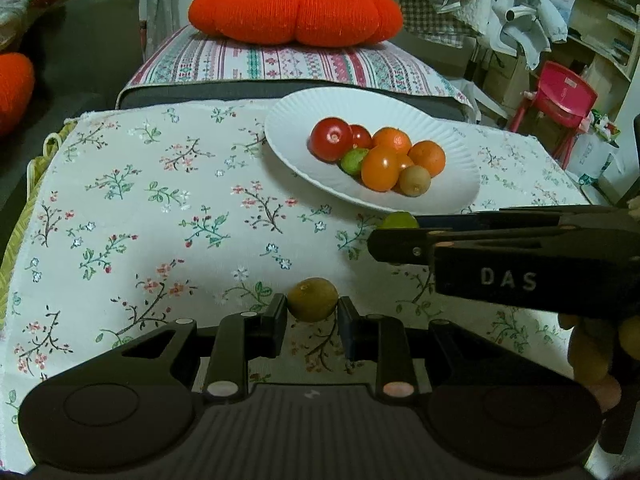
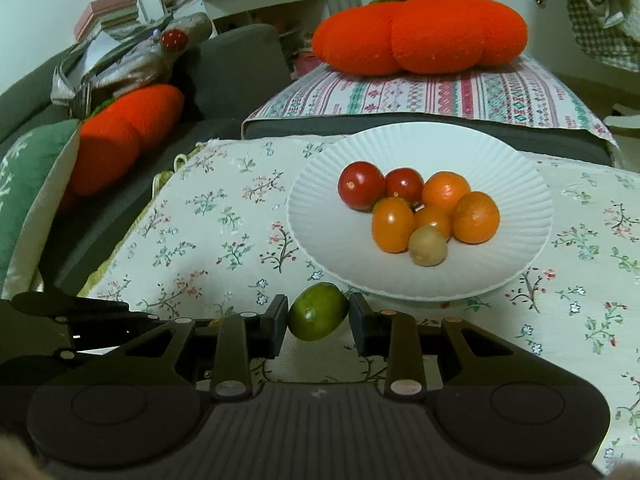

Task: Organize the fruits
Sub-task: 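Carry both fruits onto the white plate and open both tools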

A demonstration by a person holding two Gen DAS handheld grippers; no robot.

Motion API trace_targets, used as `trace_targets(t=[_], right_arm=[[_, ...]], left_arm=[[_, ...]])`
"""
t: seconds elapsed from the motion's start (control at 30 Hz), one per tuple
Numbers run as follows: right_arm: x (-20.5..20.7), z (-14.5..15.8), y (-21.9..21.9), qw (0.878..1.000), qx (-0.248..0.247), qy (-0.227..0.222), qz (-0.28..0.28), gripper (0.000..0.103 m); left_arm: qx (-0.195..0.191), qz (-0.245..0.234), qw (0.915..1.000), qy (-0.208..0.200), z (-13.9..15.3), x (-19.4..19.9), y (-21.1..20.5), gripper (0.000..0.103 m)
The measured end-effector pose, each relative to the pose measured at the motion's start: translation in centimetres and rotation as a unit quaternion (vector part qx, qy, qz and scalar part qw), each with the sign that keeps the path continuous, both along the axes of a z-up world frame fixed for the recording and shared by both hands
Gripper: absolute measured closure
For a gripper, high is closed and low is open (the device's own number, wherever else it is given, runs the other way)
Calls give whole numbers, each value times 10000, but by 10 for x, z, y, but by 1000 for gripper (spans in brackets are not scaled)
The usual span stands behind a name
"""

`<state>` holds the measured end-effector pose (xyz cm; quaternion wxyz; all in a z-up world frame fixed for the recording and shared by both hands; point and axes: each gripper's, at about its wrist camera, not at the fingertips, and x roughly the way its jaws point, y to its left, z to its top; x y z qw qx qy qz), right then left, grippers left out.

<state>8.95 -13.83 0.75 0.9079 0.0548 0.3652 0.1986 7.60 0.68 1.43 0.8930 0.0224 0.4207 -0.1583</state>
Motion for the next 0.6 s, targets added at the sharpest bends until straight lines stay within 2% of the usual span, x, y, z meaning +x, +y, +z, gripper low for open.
trace_targets(t=[0.37, 0.47, 0.6], right_arm=[[-10, 21, -7, 9993, 311, -163, 120, 73], [-12, 28, -13, 9989, 389, -256, 84, 73], [-11, 38, -29, 9978, 504, -412, -96, 73]], left_arm=[[-230, -67, 9989, -391, 20, -4, 1, 100], [-274, 8, 9978, -612, 29, -3, 7, 100], [-399, 173, 9971, -617, 31, 3, 16, 100]])
